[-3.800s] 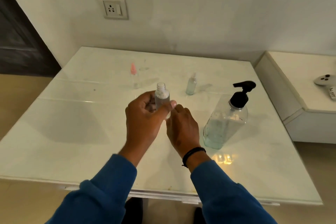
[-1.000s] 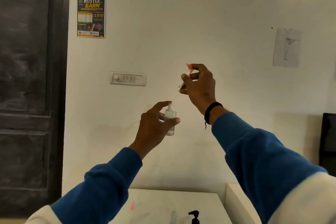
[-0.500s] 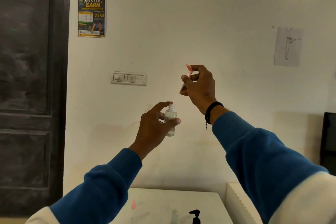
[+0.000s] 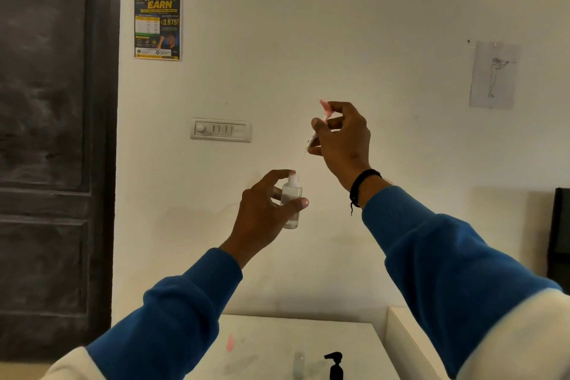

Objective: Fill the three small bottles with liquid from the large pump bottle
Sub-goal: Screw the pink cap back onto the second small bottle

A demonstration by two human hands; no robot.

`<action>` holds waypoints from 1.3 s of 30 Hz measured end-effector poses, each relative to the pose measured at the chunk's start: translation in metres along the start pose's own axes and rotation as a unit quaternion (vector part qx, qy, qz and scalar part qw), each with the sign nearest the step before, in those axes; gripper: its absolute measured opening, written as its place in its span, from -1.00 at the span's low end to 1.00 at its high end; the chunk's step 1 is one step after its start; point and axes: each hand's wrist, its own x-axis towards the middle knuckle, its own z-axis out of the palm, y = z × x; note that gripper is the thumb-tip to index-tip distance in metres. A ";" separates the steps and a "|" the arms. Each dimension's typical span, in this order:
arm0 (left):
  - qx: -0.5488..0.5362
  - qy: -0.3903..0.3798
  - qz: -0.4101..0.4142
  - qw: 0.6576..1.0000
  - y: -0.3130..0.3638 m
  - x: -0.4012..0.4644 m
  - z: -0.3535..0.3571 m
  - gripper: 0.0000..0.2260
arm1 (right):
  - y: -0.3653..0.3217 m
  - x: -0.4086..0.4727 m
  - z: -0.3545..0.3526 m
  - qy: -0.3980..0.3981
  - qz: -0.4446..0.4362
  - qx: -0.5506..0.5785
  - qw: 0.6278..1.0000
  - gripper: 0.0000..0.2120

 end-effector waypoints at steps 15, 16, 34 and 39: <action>0.021 0.009 0.013 1.000 0.005 0.001 0.001 -0.52 | 0.008 -0.013 0.008 -0.072 -0.018 -0.051 0.996 -0.64; 0.020 0.012 0.015 1.000 0.006 0.001 0.001 -0.52 | 0.008 -0.015 0.008 -0.076 -0.020 -0.056 0.995 -0.62; 0.048 0.031 0.023 0.998 0.002 0.000 0.006 -0.47 | 0.016 -0.043 0.016 -0.092 -0.031 -0.123 0.988 -0.63; 0.055 0.024 0.021 0.998 -0.002 -0.002 0.007 -0.48 | 0.017 -0.048 0.019 -0.096 -0.019 -0.152 0.984 -0.63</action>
